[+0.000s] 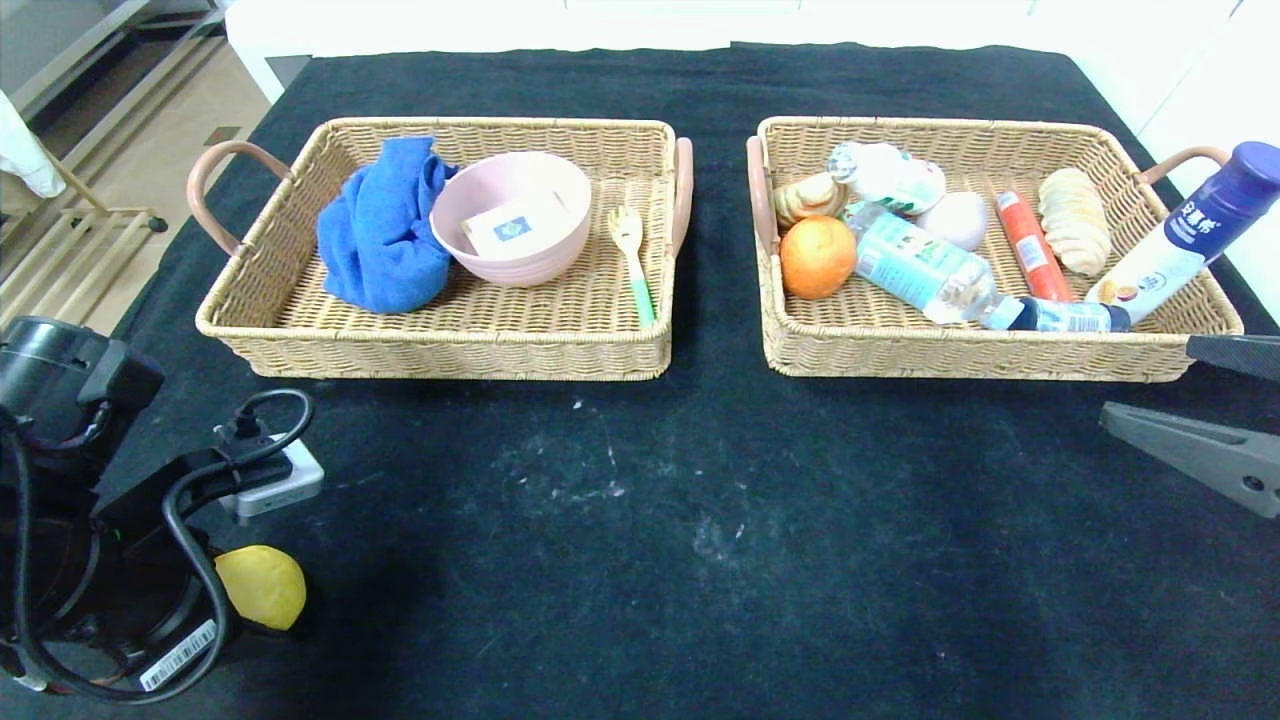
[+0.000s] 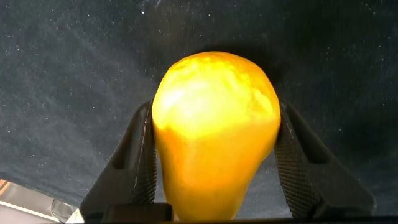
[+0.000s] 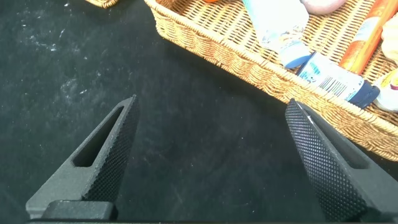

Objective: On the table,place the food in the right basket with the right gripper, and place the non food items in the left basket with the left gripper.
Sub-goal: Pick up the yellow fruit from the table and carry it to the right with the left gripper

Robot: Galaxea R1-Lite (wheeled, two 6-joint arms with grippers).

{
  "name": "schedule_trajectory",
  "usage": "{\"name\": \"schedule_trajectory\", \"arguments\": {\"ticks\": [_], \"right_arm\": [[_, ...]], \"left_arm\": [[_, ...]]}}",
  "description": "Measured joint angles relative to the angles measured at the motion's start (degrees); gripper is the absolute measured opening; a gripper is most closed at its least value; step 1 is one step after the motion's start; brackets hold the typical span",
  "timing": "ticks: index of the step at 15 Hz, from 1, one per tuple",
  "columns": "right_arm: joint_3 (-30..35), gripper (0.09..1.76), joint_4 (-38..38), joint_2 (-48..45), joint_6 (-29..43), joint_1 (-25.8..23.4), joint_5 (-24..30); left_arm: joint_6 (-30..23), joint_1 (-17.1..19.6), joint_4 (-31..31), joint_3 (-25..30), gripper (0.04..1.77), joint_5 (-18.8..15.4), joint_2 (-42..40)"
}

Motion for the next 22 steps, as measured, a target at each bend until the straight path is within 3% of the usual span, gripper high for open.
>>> {"name": "schedule_trajectory", "arguments": {"ticks": [8,13,18,22], "right_arm": [[-0.1,1.71,0.0,0.0,0.0,0.0,0.0],[0.0,1.71,0.0,0.0,0.0,0.0,0.0],[0.0,1.71,0.0,0.0,0.0,0.1,0.0],[0.0,1.71,0.0,0.0,0.0,0.0,0.0]], "left_arm": [[0.0,-0.1,0.1,-0.4,1.11,-0.6,-0.4],[-1.5,-2.5,0.1,-1.9,1.10,-1.0,-0.9],[-10.8,-10.5,0.6,-5.3,1.10,-0.3,-0.8],[-20.4,-18.9,0.8,-8.4,1.10,1.3,0.4]]}}
